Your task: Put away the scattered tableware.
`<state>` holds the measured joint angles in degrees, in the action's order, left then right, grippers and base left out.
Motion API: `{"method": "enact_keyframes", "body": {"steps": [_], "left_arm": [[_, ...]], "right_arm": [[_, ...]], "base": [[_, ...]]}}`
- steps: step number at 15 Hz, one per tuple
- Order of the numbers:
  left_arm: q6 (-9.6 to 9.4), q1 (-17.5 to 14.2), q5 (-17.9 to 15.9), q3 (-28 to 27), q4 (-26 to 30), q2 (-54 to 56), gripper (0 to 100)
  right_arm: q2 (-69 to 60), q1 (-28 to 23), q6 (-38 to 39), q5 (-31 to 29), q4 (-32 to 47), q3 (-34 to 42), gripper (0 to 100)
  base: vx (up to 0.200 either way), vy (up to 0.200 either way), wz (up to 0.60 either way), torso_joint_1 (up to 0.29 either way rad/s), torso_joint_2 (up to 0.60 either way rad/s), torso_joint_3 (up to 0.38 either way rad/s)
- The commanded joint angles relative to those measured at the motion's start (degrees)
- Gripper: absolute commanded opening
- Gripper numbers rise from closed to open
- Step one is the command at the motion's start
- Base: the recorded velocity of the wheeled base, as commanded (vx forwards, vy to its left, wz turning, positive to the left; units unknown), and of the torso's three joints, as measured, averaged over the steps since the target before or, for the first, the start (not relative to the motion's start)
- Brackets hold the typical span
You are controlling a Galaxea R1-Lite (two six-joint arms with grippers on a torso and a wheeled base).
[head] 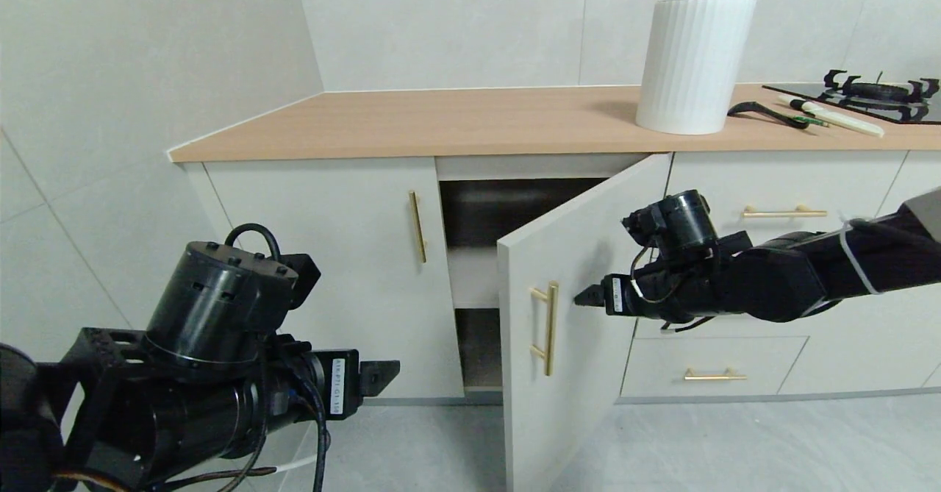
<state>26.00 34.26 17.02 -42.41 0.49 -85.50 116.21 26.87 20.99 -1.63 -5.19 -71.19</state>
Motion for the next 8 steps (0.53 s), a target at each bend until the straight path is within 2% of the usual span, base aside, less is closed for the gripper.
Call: {"method": "enact_keyframes", "body": {"steps": [1,3,5,8], "left_arm": [[0.01,0.0,0.0,0.0,-0.1,-0.4,100],[0.01,0.0,0.0,0.0,-0.4,-0.9,100],[0.01,0.0,0.1,0.0,-0.4,-1.0,100],[0.01,0.0,0.6,0.0,-0.4,-0.9,100]], "right_arm": [[3.9,0.0,0.3,-0.1,-2.1,-0.5,100],[6.2,0.0,0.9,-0.5,-7.9,-0.7,100],[8.5,0.0,5.1,-1.5,-13.6,-1.6,100],[11.1,0.0,7.4,-4.4,-16.4,-3.7,100]], "base": [[0.0,0.0,0.0,0.0,0.0,0.0],[0.0,0.0,0.0,0.0,0.0,0.0],[0.0,0.0,0.0,0.0,0.0,0.0],[0.0,0.0,0.0,0.0,0.0,0.0]]}}
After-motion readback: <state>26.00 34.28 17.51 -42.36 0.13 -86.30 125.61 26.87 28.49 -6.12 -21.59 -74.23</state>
